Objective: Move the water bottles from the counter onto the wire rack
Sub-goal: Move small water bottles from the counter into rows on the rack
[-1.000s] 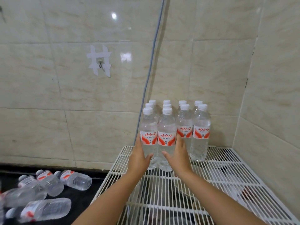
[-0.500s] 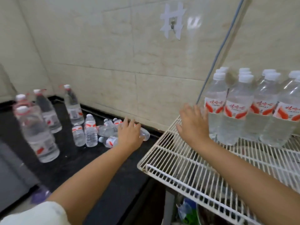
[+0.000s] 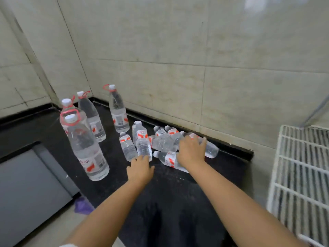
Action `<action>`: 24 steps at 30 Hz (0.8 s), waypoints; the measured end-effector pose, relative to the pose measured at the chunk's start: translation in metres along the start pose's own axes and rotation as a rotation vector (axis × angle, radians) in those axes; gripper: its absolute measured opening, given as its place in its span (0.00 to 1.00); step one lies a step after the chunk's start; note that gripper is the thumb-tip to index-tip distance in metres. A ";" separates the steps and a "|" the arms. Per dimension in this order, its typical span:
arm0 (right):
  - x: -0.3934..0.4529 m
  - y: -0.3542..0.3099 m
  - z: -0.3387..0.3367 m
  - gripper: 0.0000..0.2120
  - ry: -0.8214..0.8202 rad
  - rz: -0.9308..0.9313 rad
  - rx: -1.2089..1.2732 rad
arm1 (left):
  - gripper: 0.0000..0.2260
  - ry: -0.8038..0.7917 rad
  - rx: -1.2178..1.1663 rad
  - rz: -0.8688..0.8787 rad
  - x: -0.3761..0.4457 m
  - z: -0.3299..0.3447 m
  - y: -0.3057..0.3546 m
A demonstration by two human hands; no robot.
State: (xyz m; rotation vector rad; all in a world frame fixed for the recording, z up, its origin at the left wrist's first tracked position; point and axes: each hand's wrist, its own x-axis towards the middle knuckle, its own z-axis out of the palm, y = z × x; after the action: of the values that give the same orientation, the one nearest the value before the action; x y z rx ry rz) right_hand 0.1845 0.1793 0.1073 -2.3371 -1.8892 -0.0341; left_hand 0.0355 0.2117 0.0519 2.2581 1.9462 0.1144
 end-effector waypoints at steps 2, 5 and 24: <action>0.020 -0.013 0.036 0.23 -0.094 0.073 0.050 | 0.19 -0.042 -0.032 0.002 0.031 0.016 -0.019; 0.048 -0.022 0.092 0.25 -0.150 0.147 0.062 | 0.21 -0.074 -0.119 0.001 0.078 0.041 -0.041; 0.115 -0.008 0.179 0.37 -0.262 0.021 -0.203 | 0.47 -0.097 -0.233 -0.219 0.193 0.079 -0.034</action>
State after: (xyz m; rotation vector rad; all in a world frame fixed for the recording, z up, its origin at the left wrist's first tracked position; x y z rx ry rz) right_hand 0.1897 0.3143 -0.0572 -2.6075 -2.0658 0.0922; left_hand 0.0444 0.4013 -0.0405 1.8599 1.9983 0.1905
